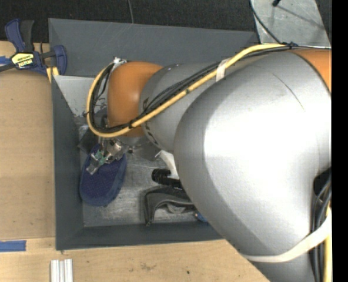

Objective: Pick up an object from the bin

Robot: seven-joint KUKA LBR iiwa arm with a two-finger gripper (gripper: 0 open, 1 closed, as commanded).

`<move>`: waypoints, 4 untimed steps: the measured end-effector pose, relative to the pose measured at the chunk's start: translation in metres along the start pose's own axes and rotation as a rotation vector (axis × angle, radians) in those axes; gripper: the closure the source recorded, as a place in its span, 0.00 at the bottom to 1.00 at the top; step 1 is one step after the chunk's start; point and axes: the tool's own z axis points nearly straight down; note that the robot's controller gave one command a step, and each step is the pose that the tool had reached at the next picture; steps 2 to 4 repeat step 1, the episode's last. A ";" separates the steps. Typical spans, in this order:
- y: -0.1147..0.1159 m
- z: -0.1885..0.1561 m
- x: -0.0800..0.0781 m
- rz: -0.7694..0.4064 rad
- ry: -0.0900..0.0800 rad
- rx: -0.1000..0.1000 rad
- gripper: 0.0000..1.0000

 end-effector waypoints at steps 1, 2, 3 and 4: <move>0.019 -0.139 0.011 0.027 -0.003 0.003 1.00; 0.019 -0.139 0.011 0.027 -0.003 0.003 1.00; 0.019 -0.139 0.011 0.027 -0.003 0.003 1.00; 0.019 -0.139 0.011 0.027 -0.003 0.003 1.00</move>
Offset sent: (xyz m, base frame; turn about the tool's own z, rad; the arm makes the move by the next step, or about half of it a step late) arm 0.0039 0.0188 0.1333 0.0307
